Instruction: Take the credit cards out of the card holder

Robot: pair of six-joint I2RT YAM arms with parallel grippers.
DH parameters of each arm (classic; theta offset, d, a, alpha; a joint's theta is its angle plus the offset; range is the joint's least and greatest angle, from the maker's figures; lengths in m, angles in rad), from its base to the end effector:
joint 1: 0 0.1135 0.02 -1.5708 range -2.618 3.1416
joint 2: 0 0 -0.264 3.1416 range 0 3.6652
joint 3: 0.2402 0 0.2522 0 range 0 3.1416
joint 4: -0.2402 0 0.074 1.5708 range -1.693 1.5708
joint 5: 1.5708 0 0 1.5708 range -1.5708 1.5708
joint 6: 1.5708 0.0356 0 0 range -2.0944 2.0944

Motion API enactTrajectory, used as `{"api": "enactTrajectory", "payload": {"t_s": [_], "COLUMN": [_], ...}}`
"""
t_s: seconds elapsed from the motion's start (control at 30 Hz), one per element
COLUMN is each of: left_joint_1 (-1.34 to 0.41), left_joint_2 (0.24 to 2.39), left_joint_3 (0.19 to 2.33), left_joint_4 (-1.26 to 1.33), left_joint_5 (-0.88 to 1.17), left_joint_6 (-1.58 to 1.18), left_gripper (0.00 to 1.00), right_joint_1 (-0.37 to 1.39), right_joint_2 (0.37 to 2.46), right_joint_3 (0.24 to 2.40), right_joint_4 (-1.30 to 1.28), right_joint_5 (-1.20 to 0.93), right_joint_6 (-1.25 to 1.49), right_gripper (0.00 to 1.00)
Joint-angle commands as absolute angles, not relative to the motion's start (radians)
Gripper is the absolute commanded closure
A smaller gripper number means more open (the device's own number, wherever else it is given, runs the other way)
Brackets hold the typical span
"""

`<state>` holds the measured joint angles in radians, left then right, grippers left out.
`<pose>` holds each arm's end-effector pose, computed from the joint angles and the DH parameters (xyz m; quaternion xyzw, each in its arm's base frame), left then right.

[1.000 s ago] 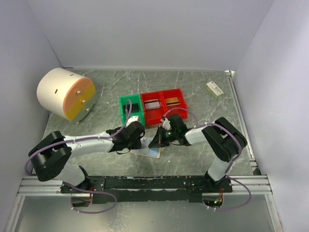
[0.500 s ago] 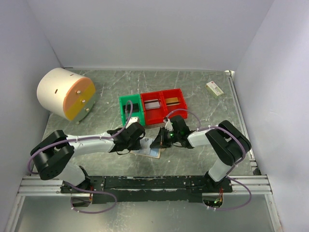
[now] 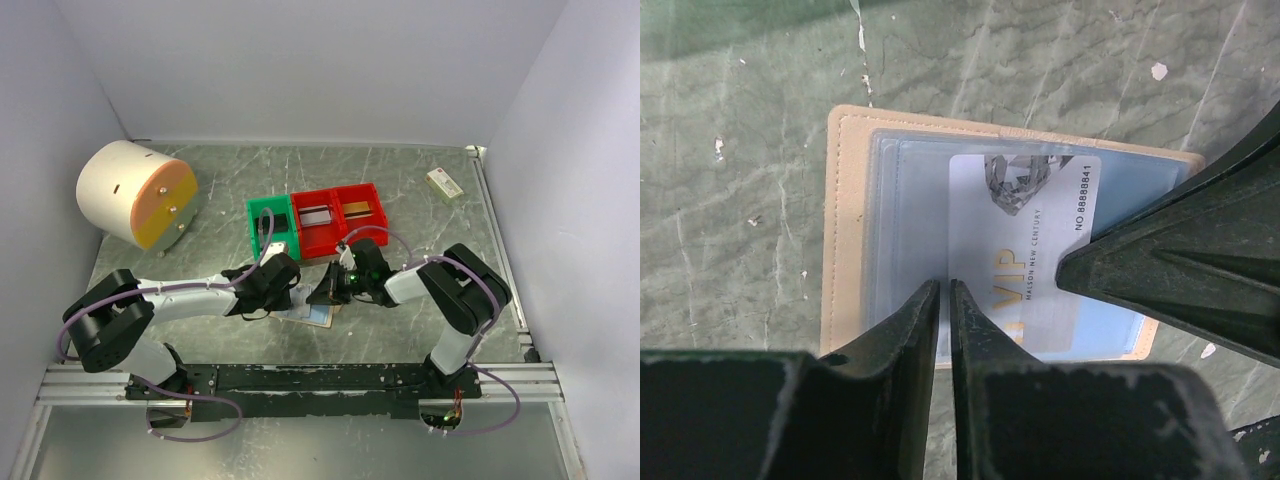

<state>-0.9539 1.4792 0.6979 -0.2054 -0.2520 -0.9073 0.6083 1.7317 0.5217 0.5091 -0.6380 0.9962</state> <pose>0.1645 -0.2166 0.1560 -0.0140 0.9506 -0.1572 0.2671 0.2204 0.1793 0.0999 0.0363 0.8705 0.4853 0.0736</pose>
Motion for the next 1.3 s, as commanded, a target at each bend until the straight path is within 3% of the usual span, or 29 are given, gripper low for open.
{"api": "enactTrajectory", "payload": {"t_s": [0.0, 0.27, 0.53, 0.63, 0.9, 1.27], "left_joint_1": [-0.953, -0.953, -0.953, -0.953, -0.953, -0.953], "left_joint_2": [1.502, 1.508, 1.510, 1.514, 1.516, 1.480], "left_joint_3": [0.664, 0.670, 0.667, 0.672, 0.677, 0.671], "left_joint_4": [-0.223, -0.217, -0.204, -0.205, -0.212, -0.221], "left_joint_5": [-0.261, -0.255, -0.247, -0.245, -0.251, -0.256], "left_joint_6": [-0.917, -0.907, -0.902, -0.897, -0.892, -0.894], "left_gripper": [0.78, 0.79, 0.79, 0.79, 0.79, 0.79], "right_joint_1": [0.610, 0.595, 0.613, 0.631, 0.645, 0.558], "right_joint_2": [1.701, 1.696, 1.739, 1.768, 1.754, 1.533], "right_joint_3": [0.545, 0.511, 0.550, 0.556, 0.553, 0.520], "right_joint_4": [0.455, 0.447, 0.511, 0.548, 0.509, 0.241], "right_joint_5": [-0.625, -0.653, -0.630, -0.631, -0.600, -0.578], "right_joint_6": [0.955, 0.956, 1.000, 1.030, 1.011, 0.843], "right_gripper": [1.00, 1.00, 0.77, 0.79, 1.00, 1.00]}}
